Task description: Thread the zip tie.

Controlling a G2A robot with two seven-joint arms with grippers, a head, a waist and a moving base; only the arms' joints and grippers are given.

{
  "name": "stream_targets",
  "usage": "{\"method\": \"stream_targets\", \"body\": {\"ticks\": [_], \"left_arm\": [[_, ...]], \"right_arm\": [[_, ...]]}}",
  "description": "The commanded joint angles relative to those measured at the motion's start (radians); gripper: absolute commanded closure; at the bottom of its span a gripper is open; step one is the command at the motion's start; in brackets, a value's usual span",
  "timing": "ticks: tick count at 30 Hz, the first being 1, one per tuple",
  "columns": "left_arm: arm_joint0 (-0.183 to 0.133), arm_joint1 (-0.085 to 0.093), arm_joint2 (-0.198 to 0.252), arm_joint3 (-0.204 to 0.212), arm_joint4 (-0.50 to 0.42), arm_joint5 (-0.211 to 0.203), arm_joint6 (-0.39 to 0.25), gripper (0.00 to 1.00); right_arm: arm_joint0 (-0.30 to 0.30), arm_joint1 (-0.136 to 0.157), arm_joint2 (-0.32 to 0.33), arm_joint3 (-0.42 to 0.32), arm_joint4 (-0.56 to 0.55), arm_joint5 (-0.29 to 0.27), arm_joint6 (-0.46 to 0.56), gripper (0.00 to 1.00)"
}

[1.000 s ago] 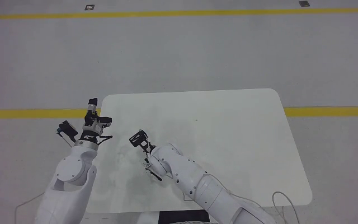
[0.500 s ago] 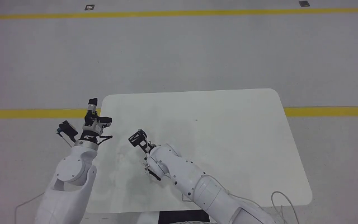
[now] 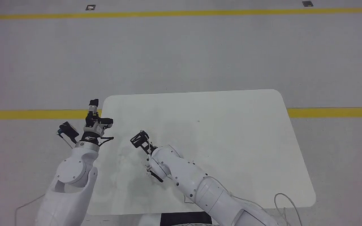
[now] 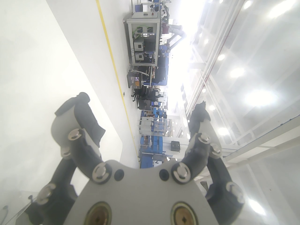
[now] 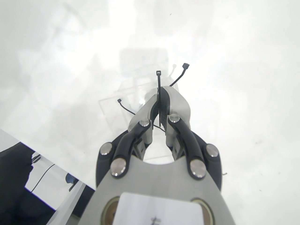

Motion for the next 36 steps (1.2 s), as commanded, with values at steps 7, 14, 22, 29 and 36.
{"method": "stream_targets", "body": {"ticks": [7,14,22,29,36], "left_arm": [[0.0,0.0,0.0,0.0,0.0,0.0,0.0,0.0],[0.0,0.0,0.0,0.0,0.0,0.0,0.0,0.0],[0.0,0.0,0.0,0.0,0.0,0.0,0.0,0.0],[0.0,0.0,0.0,0.0,0.0,0.0,0.0,0.0],[0.0,0.0,0.0,0.0,0.0,0.0,0.0,0.0]], "right_arm": [[-0.039,0.013,0.01,-0.079,-0.044,-0.002,0.039,1.0],[-0.082,0.032,0.035,-0.16,-0.063,-0.055,0.06,1.0],[-0.158,0.062,0.109,-0.279,0.008,-0.154,-0.007,1.0],[-0.235,0.095,0.207,-0.372,0.153,-0.3,-0.094,1.0],[-0.251,0.108,0.245,-0.381,0.239,-0.378,-0.101,1.0]]}}
